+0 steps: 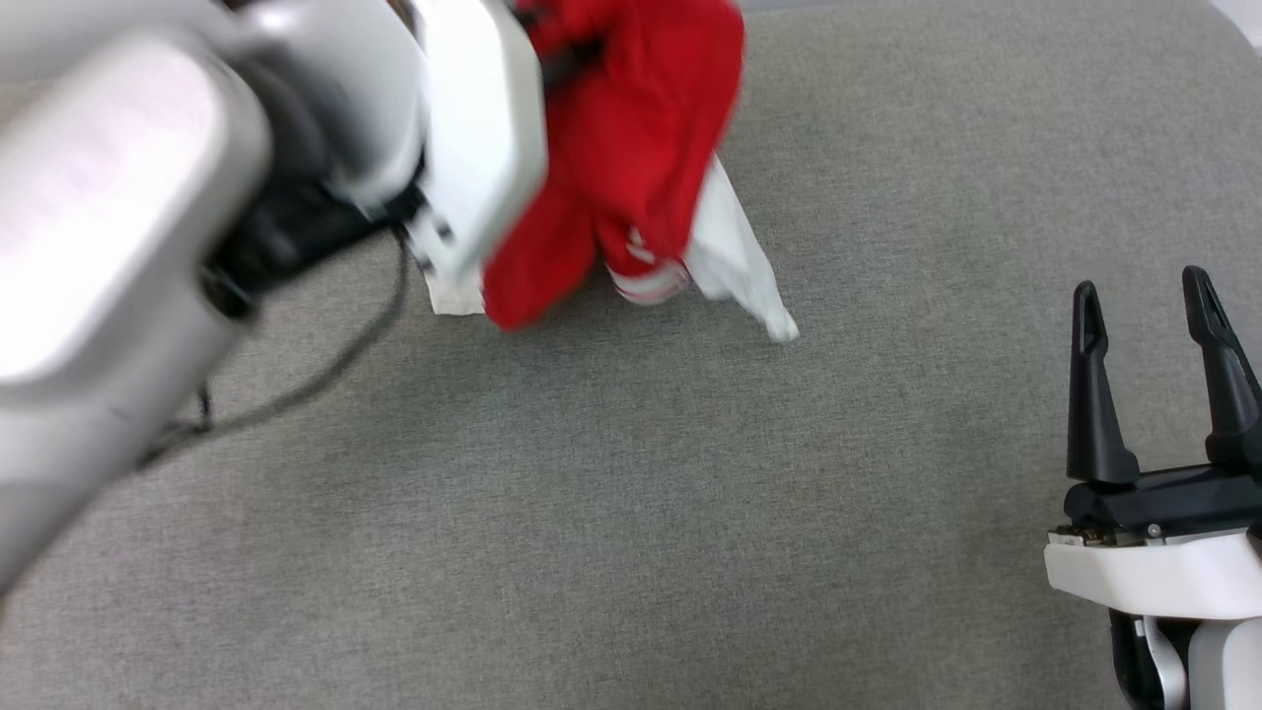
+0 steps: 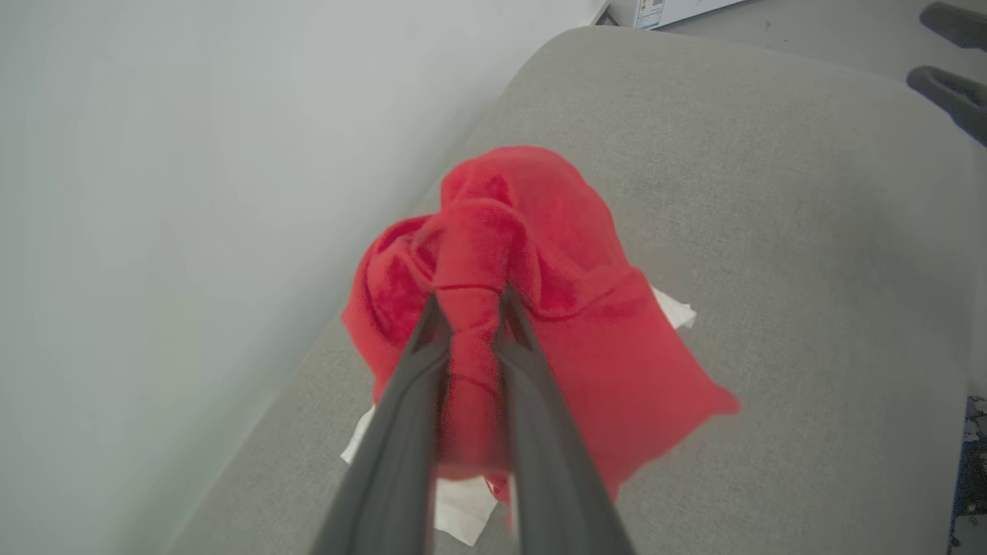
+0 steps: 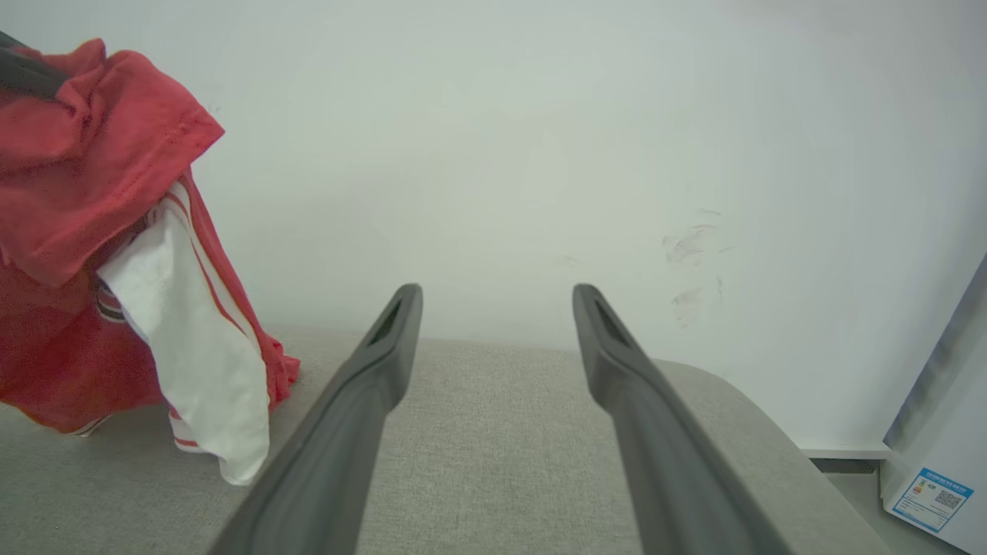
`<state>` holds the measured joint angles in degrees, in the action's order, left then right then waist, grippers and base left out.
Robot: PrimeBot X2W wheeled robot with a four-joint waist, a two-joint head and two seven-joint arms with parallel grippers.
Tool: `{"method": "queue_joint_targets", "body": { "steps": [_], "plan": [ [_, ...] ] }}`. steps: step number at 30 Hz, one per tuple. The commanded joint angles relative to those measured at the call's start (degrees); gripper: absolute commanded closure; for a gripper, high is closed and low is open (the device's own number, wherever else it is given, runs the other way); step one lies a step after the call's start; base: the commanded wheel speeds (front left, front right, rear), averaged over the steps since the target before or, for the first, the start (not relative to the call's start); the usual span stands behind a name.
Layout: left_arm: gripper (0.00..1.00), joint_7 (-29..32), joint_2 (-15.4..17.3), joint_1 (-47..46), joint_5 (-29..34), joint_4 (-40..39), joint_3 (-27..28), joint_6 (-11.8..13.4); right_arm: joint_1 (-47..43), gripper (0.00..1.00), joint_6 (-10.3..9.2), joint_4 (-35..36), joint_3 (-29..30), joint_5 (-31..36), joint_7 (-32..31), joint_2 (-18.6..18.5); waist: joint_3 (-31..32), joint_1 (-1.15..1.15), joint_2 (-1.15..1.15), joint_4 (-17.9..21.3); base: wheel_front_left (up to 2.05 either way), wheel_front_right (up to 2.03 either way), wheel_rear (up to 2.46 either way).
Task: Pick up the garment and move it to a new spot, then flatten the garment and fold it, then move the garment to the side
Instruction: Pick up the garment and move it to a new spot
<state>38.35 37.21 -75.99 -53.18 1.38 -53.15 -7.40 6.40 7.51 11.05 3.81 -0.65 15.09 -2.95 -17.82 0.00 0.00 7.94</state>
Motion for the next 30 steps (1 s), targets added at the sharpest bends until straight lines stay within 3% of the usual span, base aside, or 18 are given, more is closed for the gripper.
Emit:
{"method": "queue_joint_targets", "body": {
  "steps": [1, 15, 23, 25, 30],
  "plan": [
    [1.0, -0.9, -0.5, 2.5, -0.1, -0.2, -1.2, 0.0, 0.4, 0.0, -0.04, -0.2, 0.2, -0.4, 0.1, 0.1, -0.5, 0.0, 0.0, 0.3, 0.0, 0.0, 0.0],
    [1.0, -8.1, -8.5, 24.2, 0.9, 5.2, -18.0, 0.0, 0.7, 0.0, -0.04, -0.8, 0.7, 0.0, 0.1, 0.1, -2.1, 0.0, 0.0, 0.1, 0.0, 0.0, 0.0],
    [1.0, -8.4, -11.7, 32.0, 3.2, 7.0, -20.7, 0.0, 0.0, 0.0, -0.04, -1.7, 0.7, 0.3, 0.1, 0.1, -1.0, 0.0, 0.0, -0.8, 0.0, 0.0, 0.0],
    [0.0, -11.6, -12.2, 31.9, 4.4, 7.5, -20.3, 0.0, -0.4, 0.0, -0.04, -2.1, 0.6, 0.5, 0.1, 0.1, -0.1, 0.0, 0.0, -1.1, 0.0, 0.0, 0.0],
    [0.0, -23.2, -13.6, 30.3, 8.5, 6.5, -15.7, 2.8, -1.8, 0.0, -0.04, -2.6, 0.9, 1.4, 0.1, 0.1, 2.7, 0.0, 0.0, -2.1, 0.0, 0.0, 0.0]
  ]
}}
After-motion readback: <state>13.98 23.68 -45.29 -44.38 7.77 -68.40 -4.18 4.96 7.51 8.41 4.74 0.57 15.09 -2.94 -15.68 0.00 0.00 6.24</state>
